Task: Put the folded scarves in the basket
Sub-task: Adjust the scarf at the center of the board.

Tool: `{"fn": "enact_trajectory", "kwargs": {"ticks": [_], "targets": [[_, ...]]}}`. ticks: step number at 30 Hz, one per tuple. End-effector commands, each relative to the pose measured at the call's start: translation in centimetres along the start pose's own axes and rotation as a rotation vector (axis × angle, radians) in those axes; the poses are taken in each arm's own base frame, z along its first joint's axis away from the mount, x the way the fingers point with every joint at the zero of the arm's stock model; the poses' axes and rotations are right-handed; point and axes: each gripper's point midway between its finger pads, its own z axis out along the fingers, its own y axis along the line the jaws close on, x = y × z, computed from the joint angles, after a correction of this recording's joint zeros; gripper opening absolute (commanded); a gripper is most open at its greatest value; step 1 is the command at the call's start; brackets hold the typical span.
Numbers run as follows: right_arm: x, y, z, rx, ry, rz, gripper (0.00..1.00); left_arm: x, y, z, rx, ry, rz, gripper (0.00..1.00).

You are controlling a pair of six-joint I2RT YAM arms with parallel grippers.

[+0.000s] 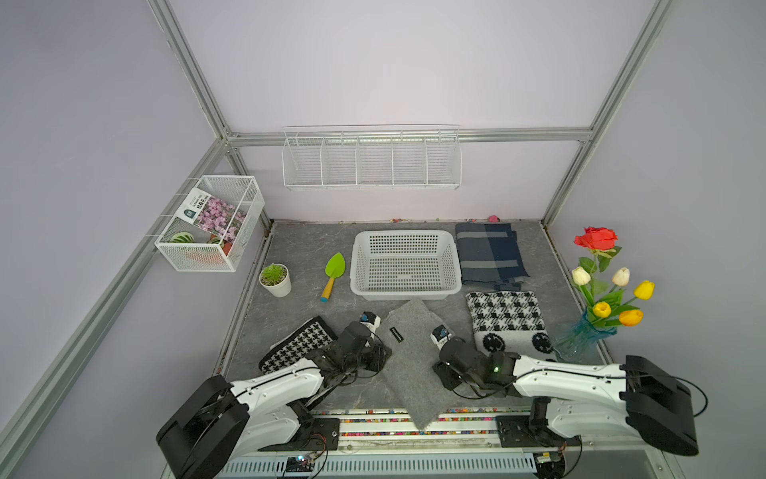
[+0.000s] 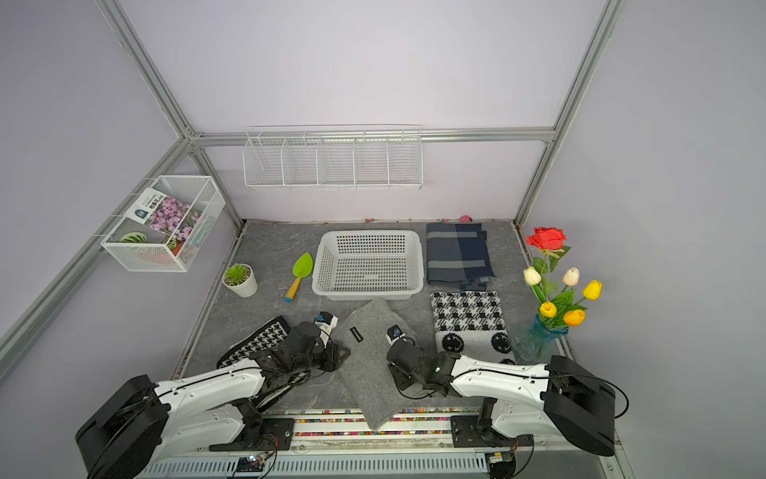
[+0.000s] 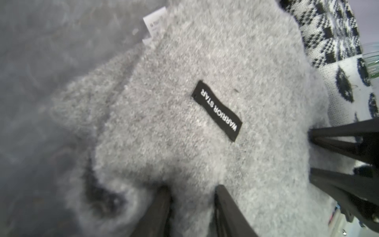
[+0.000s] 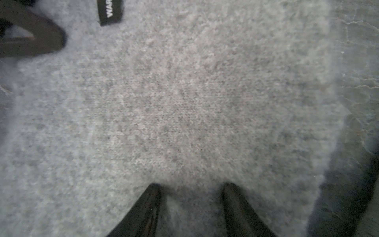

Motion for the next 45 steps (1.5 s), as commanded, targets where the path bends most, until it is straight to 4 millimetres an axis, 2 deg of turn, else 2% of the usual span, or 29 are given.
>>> {"fn": "enact_trajectory", "kwargs": {"ticks": [1, 4, 9, 13, 17, 21, 24, 27, 30, 33, 37, 41, 43, 45], "targets": [[1.0, -0.8, -0.1, 0.037, 0.02, -0.015, 0.57, 2.7, -0.1, -0.9, 0.021, 0.051, -0.046, 0.37], [0.1, -1.2, -0.9, 0.058, -0.021, -0.017, 0.58, 2.4, -1.0, -2.3, 0.047, 0.012, -0.043, 0.37], [-1.7, -0.6, -1.1, 0.057, -0.053, -0.024, 0.59, -0.7, -1.2, -3.8, -0.005, -0.096, 0.005, 0.48], [-2.6, -0.2, -0.6, 0.083, -0.024, -0.037, 0.6, -3.6, -1.9, -3.6, -0.056, -0.146, 0.058, 0.54], [-3.4, 0.2, -0.5, 0.093, -0.022, -0.051, 0.6, -6.3, -1.6, -2.4, -0.16, -0.167, 0.082, 0.59], [-4.0, 0.0, -0.8, 0.114, -0.036, -0.077, 0.6, -6.9, -1.4, -0.3, -0.204, -0.133, 0.124, 0.59], [-4.9, 0.2, -0.5, 0.119, -0.07, -0.093, 0.6, -6.8, -1.0, 0.6, -0.227, -0.107, 0.13, 0.61], [-5.8, 0.7, 0.2, 0.125, -0.077, -0.098, 0.6, -6.4, 0.2, 1.5, -0.267, -0.069, 0.135, 0.61], [-5.9, 1.1, 1.5, 0.139, -0.042, -0.117, 0.6, -5.1, 0.5, 2.0, -0.247, -0.017, 0.107, 0.51], [-5.3, 1.4, 2.6, 0.134, 0.002, -0.148, 0.59, -4.1, 0.5, 1.1, -0.221, -0.015, 0.083, 0.48], [-4.7, 3.5, 4.0, 0.037, 0.043, -0.171, 0.59, -1.7, 0.8, -0.2, -0.202, 0.021, 0.059, 0.46], [-5.3, 7.2, 5.1, -0.115, 0.077, -0.236, 0.6, 1.8, -1.7, -0.8, -0.128, 0.057, 0.081, 0.47], [-5.6, 8.2, 5.5, -0.145, 0.084, -0.269, 0.6, 2.5, -1.6, -1.2, -0.135, 0.068, 0.08, 0.48], [-6.1, 8.4, 5.9, -0.13, 0.089, -0.284, 0.6, 2.6, -1.3, -1.6, -0.128, 0.048, 0.07, 0.48]]}}
